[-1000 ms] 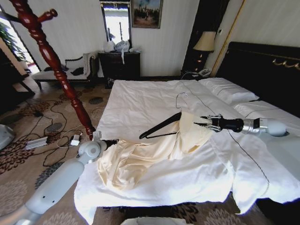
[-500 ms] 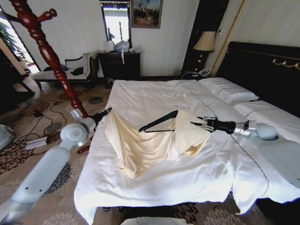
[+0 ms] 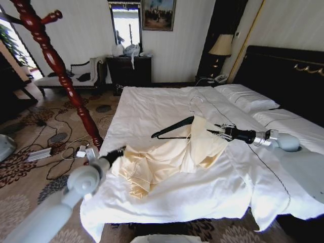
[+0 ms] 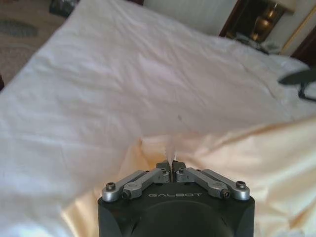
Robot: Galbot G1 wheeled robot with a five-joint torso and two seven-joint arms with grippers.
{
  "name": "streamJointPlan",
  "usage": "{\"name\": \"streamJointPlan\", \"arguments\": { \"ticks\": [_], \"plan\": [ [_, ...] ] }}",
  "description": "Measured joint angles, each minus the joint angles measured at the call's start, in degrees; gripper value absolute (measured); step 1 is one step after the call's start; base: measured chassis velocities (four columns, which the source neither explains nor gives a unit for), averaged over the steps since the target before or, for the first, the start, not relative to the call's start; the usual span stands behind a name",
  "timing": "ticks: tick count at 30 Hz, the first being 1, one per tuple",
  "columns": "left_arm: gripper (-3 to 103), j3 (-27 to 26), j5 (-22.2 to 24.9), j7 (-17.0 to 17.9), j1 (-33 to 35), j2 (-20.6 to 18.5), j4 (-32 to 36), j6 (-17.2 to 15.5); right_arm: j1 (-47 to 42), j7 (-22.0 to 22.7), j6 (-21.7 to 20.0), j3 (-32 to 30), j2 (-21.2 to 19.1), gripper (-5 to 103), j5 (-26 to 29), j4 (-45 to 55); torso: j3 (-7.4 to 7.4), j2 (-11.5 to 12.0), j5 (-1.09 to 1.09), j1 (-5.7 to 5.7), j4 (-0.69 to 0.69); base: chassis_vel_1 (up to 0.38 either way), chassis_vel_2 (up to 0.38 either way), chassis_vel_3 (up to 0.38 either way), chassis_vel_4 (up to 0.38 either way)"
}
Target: Pick up the clothes from the bed and hang them on the clothes hanger.
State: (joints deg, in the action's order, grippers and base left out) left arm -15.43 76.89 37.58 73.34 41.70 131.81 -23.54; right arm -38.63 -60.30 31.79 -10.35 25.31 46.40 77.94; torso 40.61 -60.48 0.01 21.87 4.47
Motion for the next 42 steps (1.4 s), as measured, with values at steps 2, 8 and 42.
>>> {"name": "streamJointPlan", "arguments": {
  "ticks": [2, 8, 42],
  "plan": [
    [1, 0.98, -0.96, 0.63, 3.13, 0.06, 0.91, -0.83, -0.06, 0.2, 0.12, 0.14, 0.52, 23, -0.58, -0.46, 0.0, 0.0, 0.02, 0.0, -0.01, 0.0, 0.0, 0.0, 0.0],
    [1, 5.08, -1.07, 3.98, 8.35, 1.47, 1.38, -5.45, 0.15, 0.24, 0.6, 0.55, 1.09, 23, -1.19, -1.15, 0.01, 0.0, -0.01, 0.0, 0.0, 0.0, 0.0, 0.0, 0.0],
    [92, 17.48, 5.77, -1.41, -34.71, 17.78, -32.8, -8.26, 0.37, 0.09, 2.14, 0.43, 1.42, 23, -0.79, -1.2, 0.02, 0.0, 0.01, 0.03, 0.02, 0.0, 0.0, 0.0, 0.0]
  ]
}}
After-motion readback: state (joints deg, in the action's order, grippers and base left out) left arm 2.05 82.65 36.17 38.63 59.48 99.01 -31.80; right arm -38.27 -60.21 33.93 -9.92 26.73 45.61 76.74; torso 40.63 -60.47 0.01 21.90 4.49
